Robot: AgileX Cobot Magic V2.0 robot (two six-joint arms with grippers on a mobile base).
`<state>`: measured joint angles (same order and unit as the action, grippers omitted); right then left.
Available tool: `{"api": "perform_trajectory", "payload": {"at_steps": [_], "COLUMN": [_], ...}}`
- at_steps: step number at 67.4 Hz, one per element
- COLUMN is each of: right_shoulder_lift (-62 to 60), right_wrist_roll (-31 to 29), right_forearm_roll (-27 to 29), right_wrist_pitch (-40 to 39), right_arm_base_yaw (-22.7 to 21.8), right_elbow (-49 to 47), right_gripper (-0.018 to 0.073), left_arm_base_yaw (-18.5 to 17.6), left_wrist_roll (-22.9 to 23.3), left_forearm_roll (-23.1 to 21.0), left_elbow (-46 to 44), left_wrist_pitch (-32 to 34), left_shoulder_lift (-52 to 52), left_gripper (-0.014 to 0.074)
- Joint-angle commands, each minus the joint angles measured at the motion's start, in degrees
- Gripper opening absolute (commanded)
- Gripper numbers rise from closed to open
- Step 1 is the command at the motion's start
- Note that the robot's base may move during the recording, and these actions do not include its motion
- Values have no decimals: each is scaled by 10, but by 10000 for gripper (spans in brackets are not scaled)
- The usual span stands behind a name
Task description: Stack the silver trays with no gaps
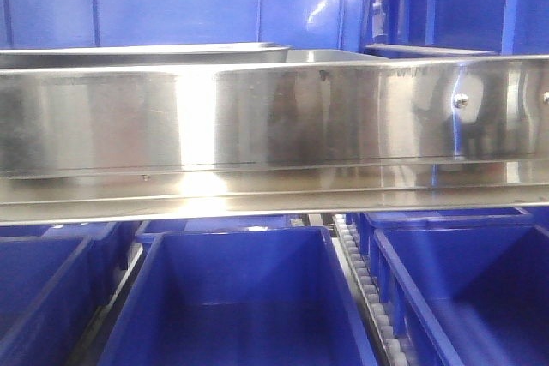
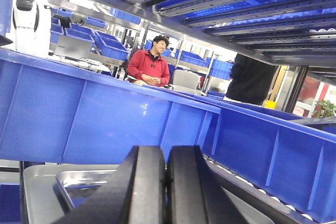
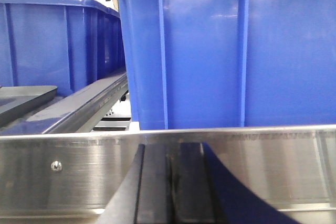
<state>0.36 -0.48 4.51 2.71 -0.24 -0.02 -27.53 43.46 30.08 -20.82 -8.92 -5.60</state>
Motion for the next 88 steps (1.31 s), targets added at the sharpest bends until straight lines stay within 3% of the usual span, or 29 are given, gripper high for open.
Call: {"api": "perform_trajectory", "payload": {"at_steps": [1, 42, 51, 54, 60, 66, 74, 78, 88], "right_shoulder_lift": [-4, -4, -4, -4, -4, -4, -4, -4, -4], "right_wrist_roll": [-1, -1, -1, -1, -1, -1, -1, -1, -1], "right_forearm_roll": [3, 3, 3, 3, 3, 3, 3, 3, 3], "right_wrist_pitch": [-17, -17, -17, -17, -17, -17, -17, -17, -17], "right_arm_base_yaw": [0, 0, 0, 0, 0, 0, 0, 0, 0], "right_elbow": [0, 0, 0, 0, 0, 0, 0, 0, 0], "right_gripper": [-17, -17, -17, -17, -17, -17, -17, -17, -17], "left_arm_base_yaw": [-3, -3, 0, 4, 33, 82, 170, 209, 278], "left_wrist_roll": [1, 1, -3, -31, -137, -234, -394, -422, -422], "left_forearm_roll": [2, 2, 1, -4, -48, -141, -287, -331, -332], "left_elbow": [0, 0, 3, 12, 34, 60, 105, 121, 157], "left_wrist_pitch": [8, 7, -54, -71, -80, -69, 18, 41, 41], "left_shoulder_lift": [5, 5, 8, 10, 18, 29, 43, 48, 56], "left_gripper": [-8, -8, -8, -8, -8, -8, -8, -8, -8]}}
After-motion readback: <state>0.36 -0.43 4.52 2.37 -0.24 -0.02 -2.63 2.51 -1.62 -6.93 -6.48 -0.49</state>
